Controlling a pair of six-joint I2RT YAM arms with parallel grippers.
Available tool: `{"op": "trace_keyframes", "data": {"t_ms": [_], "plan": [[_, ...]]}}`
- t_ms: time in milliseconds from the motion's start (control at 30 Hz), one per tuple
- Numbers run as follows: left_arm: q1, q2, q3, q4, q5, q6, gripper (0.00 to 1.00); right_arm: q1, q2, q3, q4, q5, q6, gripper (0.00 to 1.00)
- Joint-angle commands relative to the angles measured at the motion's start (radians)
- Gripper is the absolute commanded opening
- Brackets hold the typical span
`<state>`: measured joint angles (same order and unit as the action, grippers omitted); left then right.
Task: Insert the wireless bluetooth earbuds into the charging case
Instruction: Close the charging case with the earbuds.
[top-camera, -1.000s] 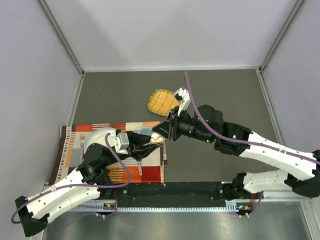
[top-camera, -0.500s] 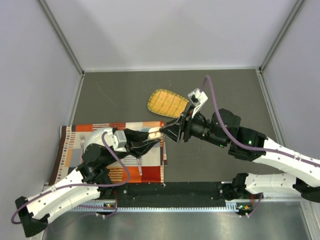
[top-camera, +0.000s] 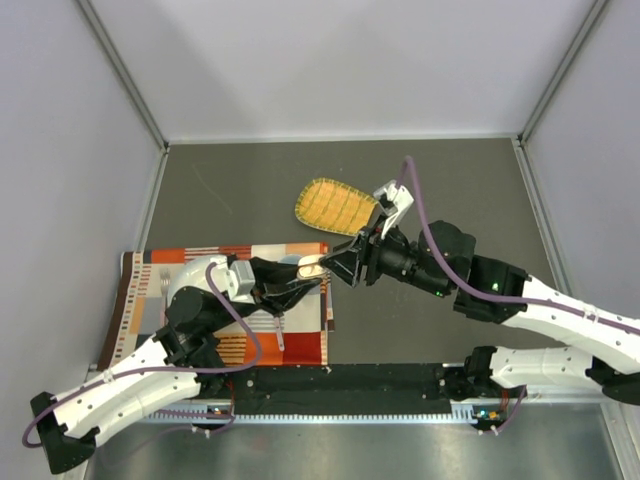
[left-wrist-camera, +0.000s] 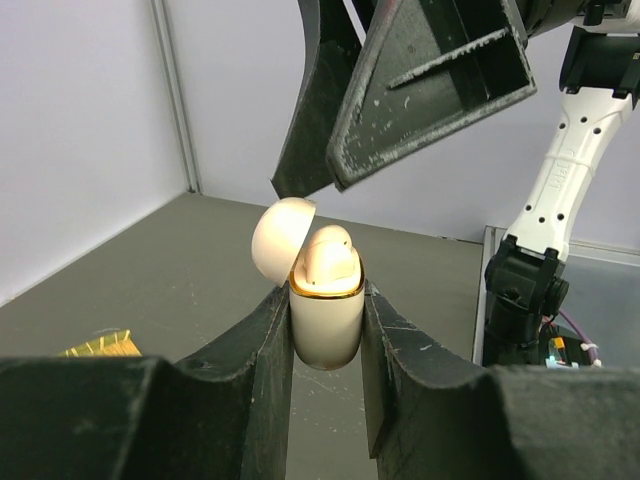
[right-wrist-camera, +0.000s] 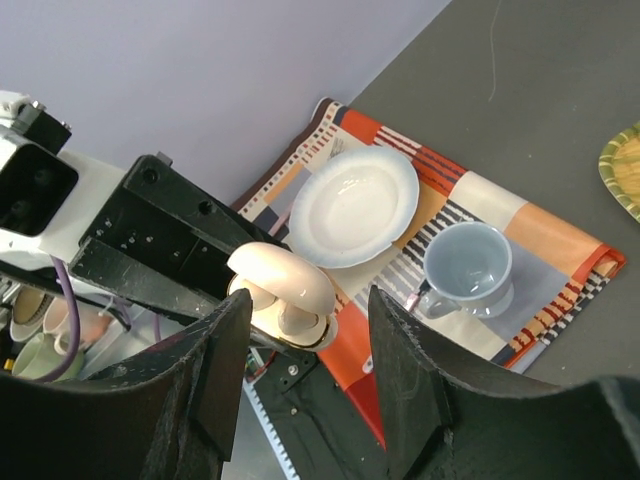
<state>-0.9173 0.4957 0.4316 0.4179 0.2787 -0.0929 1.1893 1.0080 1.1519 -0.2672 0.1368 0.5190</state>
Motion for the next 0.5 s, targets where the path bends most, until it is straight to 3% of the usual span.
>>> {"op": "trace_keyframes", "data": {"t_ms": [0, 200, 467], "plan": [[0.003, -0.002, 0.001, 0.036, -0.003, -0.011, 0.0, 0.009, -0.046, 0.0, 0.075, 0.088, -0.002, 0.52], [0.003, 0.007, 0.013, 0.025, 0.013, -0.019, 0.0, -0.011, -0.043, 0.0, 0.043, 0.228, 0.004, 0.62], [0.003, 0.061, 0.042, 0.024, 0.089, -0.036, 0.0, -0.131, 0.047, 0.055, -0.015, 0.05, 0.099, 0.63]]}}
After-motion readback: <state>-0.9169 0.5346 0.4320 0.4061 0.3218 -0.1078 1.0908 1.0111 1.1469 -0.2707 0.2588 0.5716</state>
